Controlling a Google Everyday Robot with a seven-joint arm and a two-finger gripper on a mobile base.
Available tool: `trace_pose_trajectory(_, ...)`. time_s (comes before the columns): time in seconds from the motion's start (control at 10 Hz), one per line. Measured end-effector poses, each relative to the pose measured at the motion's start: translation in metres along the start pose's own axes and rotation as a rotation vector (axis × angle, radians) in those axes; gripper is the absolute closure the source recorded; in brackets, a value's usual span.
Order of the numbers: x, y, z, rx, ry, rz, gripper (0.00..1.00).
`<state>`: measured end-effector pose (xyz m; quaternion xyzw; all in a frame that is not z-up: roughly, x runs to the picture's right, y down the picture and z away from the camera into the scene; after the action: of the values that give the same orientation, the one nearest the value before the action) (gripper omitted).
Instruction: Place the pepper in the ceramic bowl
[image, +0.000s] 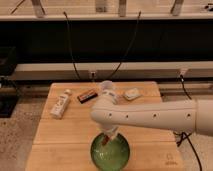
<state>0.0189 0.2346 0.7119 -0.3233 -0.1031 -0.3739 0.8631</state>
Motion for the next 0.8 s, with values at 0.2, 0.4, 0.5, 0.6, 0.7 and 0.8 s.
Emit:
trace_pose_trajectory(0.2, -0.005, 0.0, -0.001, -0.002, -0.003, -0.013, 0.57)
trace_pose_trajectory(0.4, -0.007, 0.001, -0.001, -0.003, -0.006, -0.023, 0.49)
trace_pose_trajectory(0.5, -0.01, 0.001, -0.001, -0.003, -0.009, -0.028, 0.37)
trace_pose_trajectory(0.6, -0.012, 0.001, -0.002, -0.003, -0.012, -0.033, 0.26)
trace_pose_trajectory(0.7, -0.013, 0.001, -0.002, -0.003, -0.013, -0.038, 0.21)
trace_pose_trajectory(0.8, -0.015, 0.002, -0.002, -0.004, -0.016, -0.043, 0.2)
